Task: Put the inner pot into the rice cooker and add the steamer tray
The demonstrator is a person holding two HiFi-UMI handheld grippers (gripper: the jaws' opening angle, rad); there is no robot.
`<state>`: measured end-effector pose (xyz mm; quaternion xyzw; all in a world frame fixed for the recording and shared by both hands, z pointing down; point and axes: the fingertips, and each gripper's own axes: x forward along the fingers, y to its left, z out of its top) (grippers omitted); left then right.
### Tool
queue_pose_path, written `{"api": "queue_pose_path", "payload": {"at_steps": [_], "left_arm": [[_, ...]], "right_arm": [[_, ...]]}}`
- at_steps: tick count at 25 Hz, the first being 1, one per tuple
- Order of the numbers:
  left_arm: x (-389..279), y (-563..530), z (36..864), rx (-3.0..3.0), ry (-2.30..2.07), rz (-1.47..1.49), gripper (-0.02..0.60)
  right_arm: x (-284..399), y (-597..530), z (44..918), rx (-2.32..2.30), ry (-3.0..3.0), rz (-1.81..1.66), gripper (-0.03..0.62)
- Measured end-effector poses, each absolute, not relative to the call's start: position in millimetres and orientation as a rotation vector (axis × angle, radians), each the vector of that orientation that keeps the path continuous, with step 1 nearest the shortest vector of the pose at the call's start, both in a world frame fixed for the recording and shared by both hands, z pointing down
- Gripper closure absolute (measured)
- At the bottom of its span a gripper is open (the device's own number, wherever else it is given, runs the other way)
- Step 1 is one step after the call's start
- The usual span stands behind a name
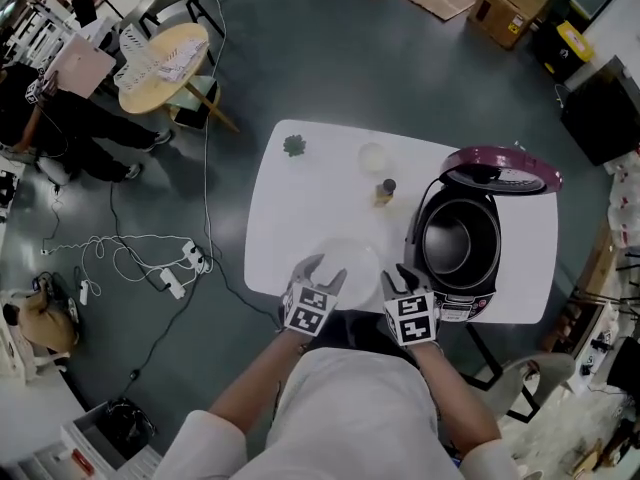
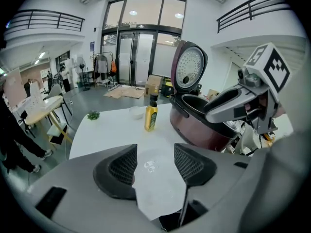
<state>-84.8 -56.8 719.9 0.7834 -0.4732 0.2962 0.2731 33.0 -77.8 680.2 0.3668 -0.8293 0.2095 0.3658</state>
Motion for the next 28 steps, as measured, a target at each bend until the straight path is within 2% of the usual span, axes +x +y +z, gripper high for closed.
{"api": "queue_pose_path", "payload": {"at_steps": [10,28], "left_arm": [[-120,-42,764,2.061,-1.215,0.804,0.331],[-147,-29,859,1.927,-1.076,0.934,0.313]], "right_arm": [[10,-69,731,0.969,-2.063,0.582,0.454],[47,-51,860,1.063,-1.779,0.753,0.428]]}}
